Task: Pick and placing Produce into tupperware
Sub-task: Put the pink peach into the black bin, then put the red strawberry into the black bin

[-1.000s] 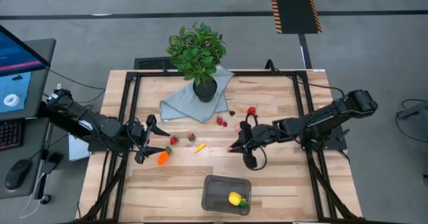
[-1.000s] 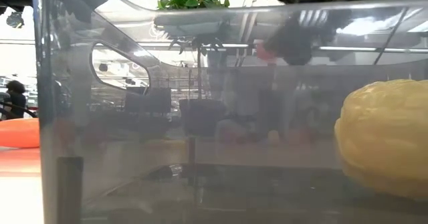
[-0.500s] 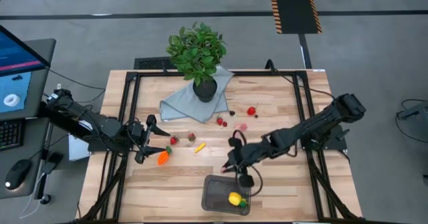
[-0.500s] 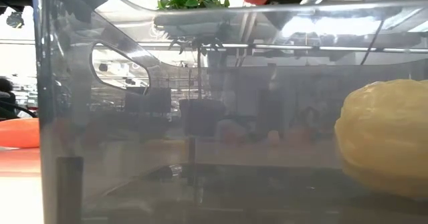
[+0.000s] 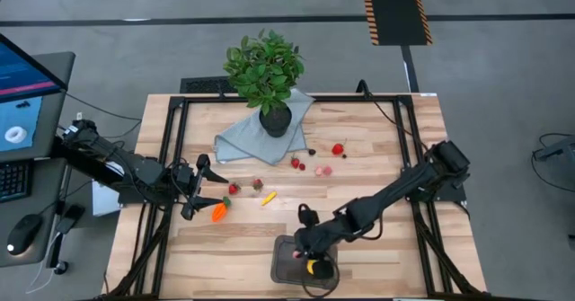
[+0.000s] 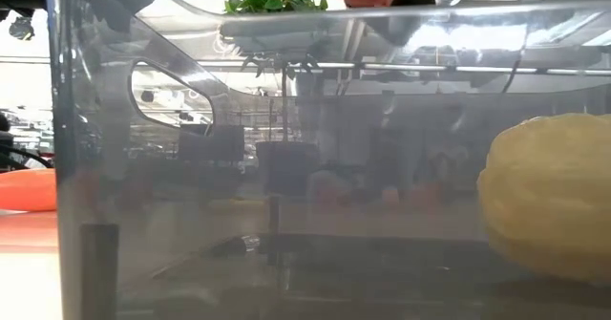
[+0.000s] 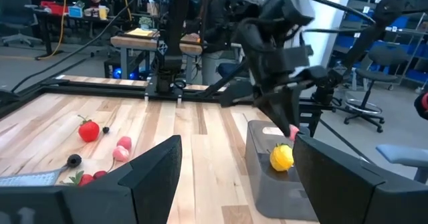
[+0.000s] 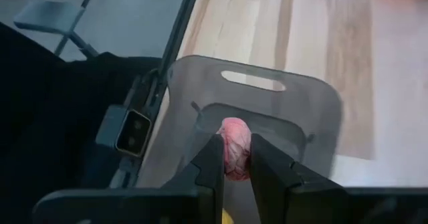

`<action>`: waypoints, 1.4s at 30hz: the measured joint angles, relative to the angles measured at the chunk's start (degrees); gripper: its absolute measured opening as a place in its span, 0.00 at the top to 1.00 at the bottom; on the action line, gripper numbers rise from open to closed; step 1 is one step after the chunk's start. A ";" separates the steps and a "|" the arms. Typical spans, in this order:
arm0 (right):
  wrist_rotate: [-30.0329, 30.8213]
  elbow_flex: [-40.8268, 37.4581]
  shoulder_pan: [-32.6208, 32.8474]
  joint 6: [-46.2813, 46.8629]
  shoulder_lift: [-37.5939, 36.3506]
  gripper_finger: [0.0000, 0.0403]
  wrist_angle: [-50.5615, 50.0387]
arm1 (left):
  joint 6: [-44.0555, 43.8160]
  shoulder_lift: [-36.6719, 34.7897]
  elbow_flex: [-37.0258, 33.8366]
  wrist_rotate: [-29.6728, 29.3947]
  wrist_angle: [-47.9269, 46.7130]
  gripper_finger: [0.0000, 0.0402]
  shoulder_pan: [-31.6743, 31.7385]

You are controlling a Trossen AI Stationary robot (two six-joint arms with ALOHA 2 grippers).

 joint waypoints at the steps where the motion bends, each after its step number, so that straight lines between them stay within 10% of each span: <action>1: -0.15 -0.06 -0.02 0.72 0.30 0.80 -0.53 | -0.04 -0.02 0.00 0.00 0.04 0.32 0.00; 18: -1.19 0.07 0.22 7.78 5.03 0.78 -2.12 | -1.51 0.08 0.03 0.04 -0.93 0.32 -0.02; 32: -0.81 0.39 0.20 8.59 5.95 0.47 0.11 | -1.83 0.38 0.04 0.03 -0.92 0.32 -0.02; 42: -0.05 1.73 0.11 3.20 3.35 0.43 1.45 | -3.06 0.37 0.04 0.02 -0.76 0.32 -0.02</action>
